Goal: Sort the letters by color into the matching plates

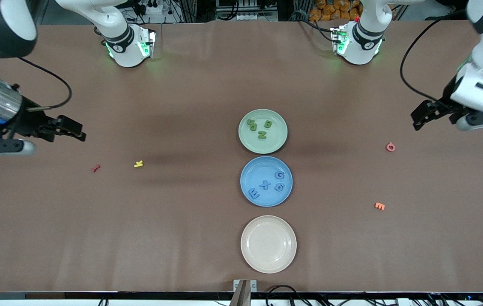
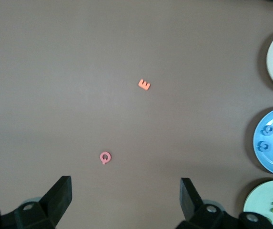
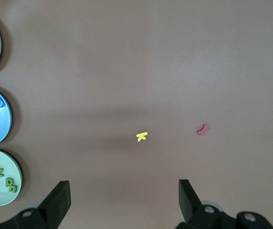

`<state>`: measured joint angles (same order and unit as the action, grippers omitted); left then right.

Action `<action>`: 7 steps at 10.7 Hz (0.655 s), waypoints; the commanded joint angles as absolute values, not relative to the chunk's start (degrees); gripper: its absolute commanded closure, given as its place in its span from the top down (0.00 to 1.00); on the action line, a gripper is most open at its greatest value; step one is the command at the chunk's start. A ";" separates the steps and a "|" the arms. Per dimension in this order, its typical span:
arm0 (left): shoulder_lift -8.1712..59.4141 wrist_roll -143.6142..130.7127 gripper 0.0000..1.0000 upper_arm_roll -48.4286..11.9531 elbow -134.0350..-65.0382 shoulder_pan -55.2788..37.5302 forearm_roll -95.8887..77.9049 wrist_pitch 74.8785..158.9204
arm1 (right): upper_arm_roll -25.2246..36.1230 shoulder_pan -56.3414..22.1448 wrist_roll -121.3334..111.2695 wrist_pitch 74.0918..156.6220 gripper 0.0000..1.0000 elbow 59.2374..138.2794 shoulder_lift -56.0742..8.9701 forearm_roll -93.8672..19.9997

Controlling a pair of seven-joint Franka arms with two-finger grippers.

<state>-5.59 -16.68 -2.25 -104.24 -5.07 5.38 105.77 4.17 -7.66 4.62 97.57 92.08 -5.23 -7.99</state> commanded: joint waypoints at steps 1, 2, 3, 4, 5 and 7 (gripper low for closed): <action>-5.54 -6.72 1.00 -0.45 -96.18 -3.69 -0.33 96.54 | 3.43 -5.89 1.23 95.11 1.00 90.55 -2.37 -1.79; -5.62 -5.37 1.00 0.00 -94.59 -3.78 -0.53 92.33 | 4.38 -5.80 0.36 95.01 1.00 90.27 -1.94 -1.93; -5.54 -4.58 1.00 0.00 -93.18 -3.87 -0.53 90.46 | 5.18 -5.71 -1.30 95.01 1.00 90.09 -1.67 -2.28; -5.54 -3.35 1.00 -0.09 -92.38 -3.95 -0.53 89.83 | 5.36 -5.10 -2.28 95.01 1.00 90.09 -1.06 -2.37; -5.62 -1.69 1.00 -0.09 -92.29 -3.96 -0.61 89.04 | 5.36 -4.49 -2.29 94.84 1.00 90.09 -0.71 -2.46; -5.54 -0.62 1.00 0.00 -90.80 -3.96 -0.62 86.84 | 5.36 -3.96 -2.37 93.53 1.00 90.09 0.52 -2.20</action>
